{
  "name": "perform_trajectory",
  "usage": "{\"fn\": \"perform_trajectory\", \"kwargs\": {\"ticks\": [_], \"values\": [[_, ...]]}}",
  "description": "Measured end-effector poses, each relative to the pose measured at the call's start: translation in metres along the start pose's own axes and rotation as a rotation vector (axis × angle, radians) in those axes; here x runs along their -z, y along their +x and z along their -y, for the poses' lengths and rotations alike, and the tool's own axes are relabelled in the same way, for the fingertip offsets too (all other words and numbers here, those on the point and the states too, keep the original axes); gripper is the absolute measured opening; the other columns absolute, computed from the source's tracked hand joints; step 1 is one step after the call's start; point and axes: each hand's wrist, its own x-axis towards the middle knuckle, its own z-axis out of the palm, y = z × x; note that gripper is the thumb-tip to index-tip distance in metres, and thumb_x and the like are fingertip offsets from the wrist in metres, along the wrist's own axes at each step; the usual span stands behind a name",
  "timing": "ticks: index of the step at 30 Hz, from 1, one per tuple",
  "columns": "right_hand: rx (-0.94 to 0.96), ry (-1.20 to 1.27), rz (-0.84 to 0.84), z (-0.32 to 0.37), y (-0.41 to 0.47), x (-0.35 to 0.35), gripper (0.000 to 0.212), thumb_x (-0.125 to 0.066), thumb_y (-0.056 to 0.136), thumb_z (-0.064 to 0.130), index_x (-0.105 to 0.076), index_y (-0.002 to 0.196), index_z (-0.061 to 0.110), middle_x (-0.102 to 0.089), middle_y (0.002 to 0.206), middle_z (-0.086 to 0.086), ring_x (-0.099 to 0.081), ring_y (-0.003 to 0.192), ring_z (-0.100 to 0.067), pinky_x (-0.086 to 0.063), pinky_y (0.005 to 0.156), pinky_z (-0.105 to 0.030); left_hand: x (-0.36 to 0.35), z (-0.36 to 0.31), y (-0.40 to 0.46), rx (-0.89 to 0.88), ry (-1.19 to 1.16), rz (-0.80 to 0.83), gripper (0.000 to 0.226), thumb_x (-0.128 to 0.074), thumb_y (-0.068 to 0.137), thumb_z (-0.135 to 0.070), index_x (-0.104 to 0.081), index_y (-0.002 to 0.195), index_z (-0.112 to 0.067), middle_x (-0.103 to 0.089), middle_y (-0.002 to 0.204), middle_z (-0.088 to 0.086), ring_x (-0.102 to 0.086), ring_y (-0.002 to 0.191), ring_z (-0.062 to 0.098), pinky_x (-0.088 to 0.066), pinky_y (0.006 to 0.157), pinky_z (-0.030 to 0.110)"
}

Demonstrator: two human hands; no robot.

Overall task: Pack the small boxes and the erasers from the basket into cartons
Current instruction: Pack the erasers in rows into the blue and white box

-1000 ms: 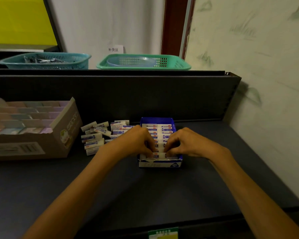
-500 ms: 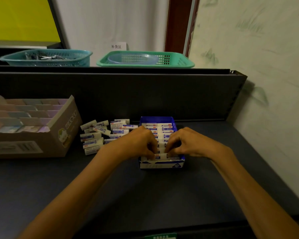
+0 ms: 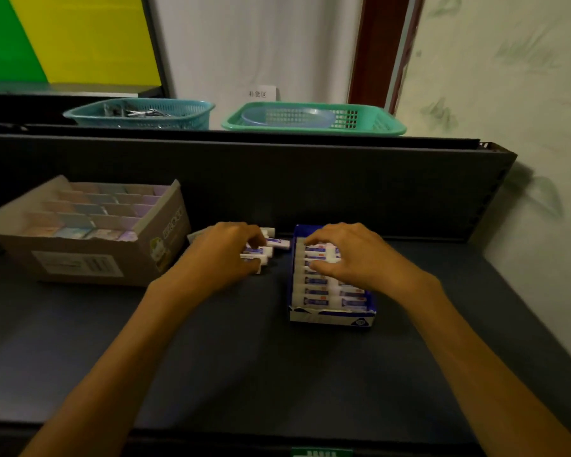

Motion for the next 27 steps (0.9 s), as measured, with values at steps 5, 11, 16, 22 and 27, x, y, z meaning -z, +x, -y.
{"fn": "perform_trajectory", "kwargs": {"ticks": [5, 11, 16, 22, 27], "values": [[0.118, -0.053, -0.014, 0.028, 0.028, -0.015, 0.045, -0.06, 0.089, 0.041, -0.049, 0.132, 0.03, -0.053, 0.133, 0.006, -0.046, 0.123, -0.014, -0.034, 0.107, -0.035, 0.007, 0.035, -0.027, 0.155, 0.133, 0.027, 0.048, -0.065, 0.083, -0.036, -0.048, 0.127, -0.028, -0.053, 0.129, -0.002, -0.051, 0.117, 0.016, -0.041, 0.1, 0.035], [0.119, -0.038, 0.035, 0.051, 0.053, -0.038, 0.045, -0.06, 0.089, 0.041, -0.049, 0.132, 0.033, -0.053, 0.131, 0.005, -0.048, 0.12, -0.017, -0.043, 0.099, -0.039, 0.006, 0.063, -0.04, 0.144, 0.141, 0.06, 0.05, -0.064, 0.085, -0.034, -0.046, 0.13, -0.027, -0.051, 0.133, -0.002, -0.051, 0.117, 0.014, -0.044, 0.098, 0.032], [0.122, -0.031, 0.099, 0.064, 0.064, -0.052, 0.038, -0.06, 0.091, 0.03, -0.052, 0.128, 0.029, -0.056, 0.126, 0.002, -0.056, 0.108, -0.013, -0.05, 0.09, -0.035, -0.005, 0.071, -0.036, 0.069, 0.072, 0.091, 0.042, -0.064, 0.085, -0.027, -0.052, 0.125, -0.025, -0.05, 0.132, -0.003, -0.051, 0.117, 0.013, -0.045, 0.097, 0.031], [0.091, -0.078, 0.132, 0.069, 0.068, -0.067, 0.028, -0.059, 0.091, 0.03, -0.058, 0.119, 0.025, -0.058, 0.119, 0.001, -0.056, 0.104, -0.014, -0.05, 0.086, -0.032, -0.015, 0.073, -0.027, 0.021, -0.039, 0.156, 0.027, -0.063, 0.086, -0.024, -0.06, 0.113, -0.024, -0.057, 0.119, -0.002, -0.055, 0.104, 0.012, -0.05, 0.09, 0.031], [0.057, -0.044, 0.123, 0.071, 0.065, -0.069, 0.024, -0.06, 0.091, 0.027, -0.057, 0.115, 0.024, -0.058, 0.117, 0.001, -0.056, 0.1, -0.013, -0.05, 0.084, -0.031, -0.018, 0.078, -0.026, -0.02, -0.045, 0.198, 0.025, -0.063, 0.086, -0.025, -0.059, 0.11, -0.027, -0.056, 0.115, -0.006, -0.054, 0.099, 0.006, -0.047, 0.084, 0.021]]}}
